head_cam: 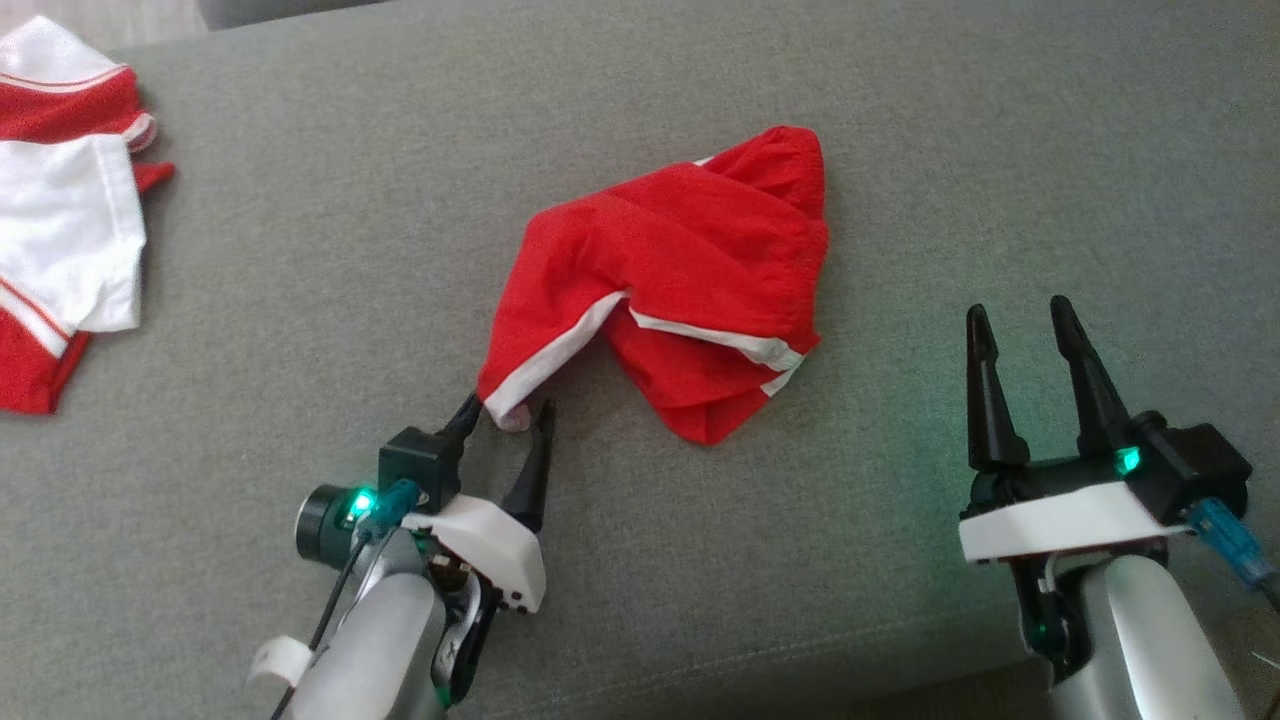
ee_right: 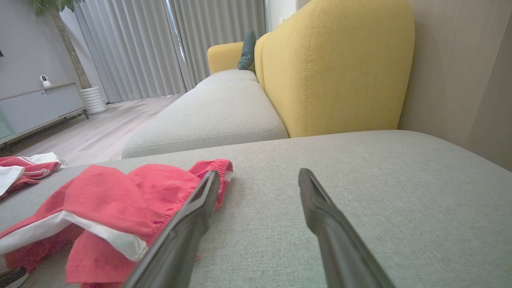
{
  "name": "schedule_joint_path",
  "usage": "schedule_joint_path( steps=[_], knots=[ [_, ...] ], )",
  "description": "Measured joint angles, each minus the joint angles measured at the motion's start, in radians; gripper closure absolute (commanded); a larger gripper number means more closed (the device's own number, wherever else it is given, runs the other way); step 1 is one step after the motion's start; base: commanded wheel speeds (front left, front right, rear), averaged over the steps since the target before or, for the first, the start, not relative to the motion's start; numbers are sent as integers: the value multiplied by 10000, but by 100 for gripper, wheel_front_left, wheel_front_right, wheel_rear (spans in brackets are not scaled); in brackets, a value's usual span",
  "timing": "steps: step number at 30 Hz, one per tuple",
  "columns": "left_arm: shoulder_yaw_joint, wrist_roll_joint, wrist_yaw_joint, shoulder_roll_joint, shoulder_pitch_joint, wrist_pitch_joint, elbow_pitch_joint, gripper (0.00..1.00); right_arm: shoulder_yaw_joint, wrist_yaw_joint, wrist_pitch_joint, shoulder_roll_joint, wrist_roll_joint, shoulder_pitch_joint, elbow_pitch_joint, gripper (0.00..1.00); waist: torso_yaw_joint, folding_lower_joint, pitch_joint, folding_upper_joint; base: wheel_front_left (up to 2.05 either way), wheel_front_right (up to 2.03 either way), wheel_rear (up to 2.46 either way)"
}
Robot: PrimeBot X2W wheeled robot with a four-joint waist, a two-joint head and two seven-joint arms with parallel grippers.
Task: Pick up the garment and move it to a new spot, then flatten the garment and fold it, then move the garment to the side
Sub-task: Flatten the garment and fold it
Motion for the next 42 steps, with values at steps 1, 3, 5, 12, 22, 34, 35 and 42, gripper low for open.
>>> schedule_joint_path(
  steps=[1, 3, 5, 12, 22, 34, 35, 42],
  knots=[
    [2, 0, 0, 0, -51, 0, 50, 21, -4, 0, 0, 0, 0, 2, -10, 0, -47, 0, 53, 0, 0, 0, 0],
    [6, 0, -4, -15, -92, 2, 138, 61, -52, 0, 0, 0, 0, 7, -15, 0, -83, 2, 101, 0, 0, 0, 0],
    [-2, 6, -8, -27, -89, 0, 151, 78, -119, 0, 0, 0, -2, 16, -17, 0, -14, 0, 70, 0, 0, 0, 0],
    [-8, 579, 100, 414, 21, 0, -380, 100, -215, 0, 0, 0, 96, 27, -33, 0, 552, 0, -125, 0, 0, 0, 0],
    [-263, 1954, 800, 1881, 19, 4, -286, 100, -222, 0, 0, 0, 79, 27, 65, 0, 1103, 0, -294, 0, 0, 0, 0],
    [-240, 1964, 1499, 1638, 40, 2, 105, 0, -215, 0, 0, 0, -44, 26, 117, 0, 1033, 0, -215, 0, 0, 0, 0],
    [-171, 1885, 1507, 1638, 70, 0, 25, 0, -278, 0, 0, 0, -94, 25, 128, 0, 1057, 0, -260, 0, 0, 0, 0],
    [456, 1283, 1685, 1653, 993, 2, -493, 0, -493, 0, 0, 0, -265, 56, 157, 0, 1396, 0, -710, 0, 0, 0, 0]
  ],
)
